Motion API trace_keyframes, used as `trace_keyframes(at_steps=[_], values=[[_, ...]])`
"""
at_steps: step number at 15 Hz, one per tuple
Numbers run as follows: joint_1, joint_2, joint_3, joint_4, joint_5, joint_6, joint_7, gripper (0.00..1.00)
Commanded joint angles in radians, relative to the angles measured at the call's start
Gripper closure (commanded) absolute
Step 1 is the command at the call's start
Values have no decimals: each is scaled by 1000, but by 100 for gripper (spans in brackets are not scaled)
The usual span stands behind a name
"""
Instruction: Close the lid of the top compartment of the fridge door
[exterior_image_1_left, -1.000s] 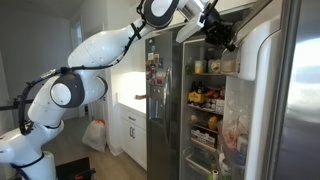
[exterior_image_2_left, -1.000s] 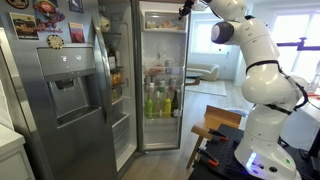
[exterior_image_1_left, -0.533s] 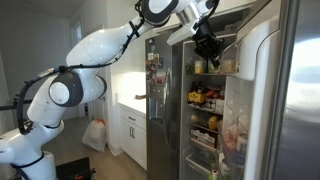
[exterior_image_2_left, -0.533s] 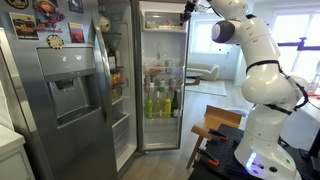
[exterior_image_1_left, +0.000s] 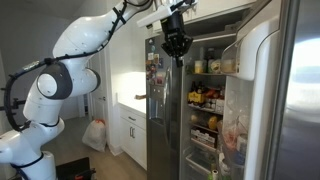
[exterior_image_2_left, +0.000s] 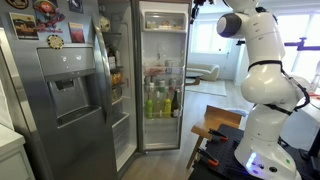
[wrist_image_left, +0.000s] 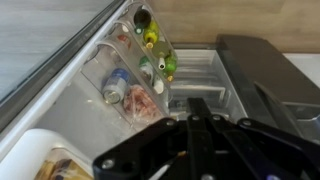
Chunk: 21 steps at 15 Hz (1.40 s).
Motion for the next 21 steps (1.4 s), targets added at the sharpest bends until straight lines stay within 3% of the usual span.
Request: trace_keyframes(at_steps=[1,3,4,5,6,14,16,20,21], values=[[-5,-50,-19,1,-58,-119,-139,100],[-10,-61,-27,16,-85,-157,-187,100],[-21,-36,-14,82,-106,-208,-197,74],[-17,-82,-17,14,-123,-190,-211,73],[-18,-88,-19,23,-137,-211,-218,68],[17,-137,-16,24,-148,-297,-143,6],[31,-141,-15,26,-143,-310,-112,0],[70,-142,-16,27,-144,-315,-45,0],[50,-128,-14,28,-129,-290,-76,0]])
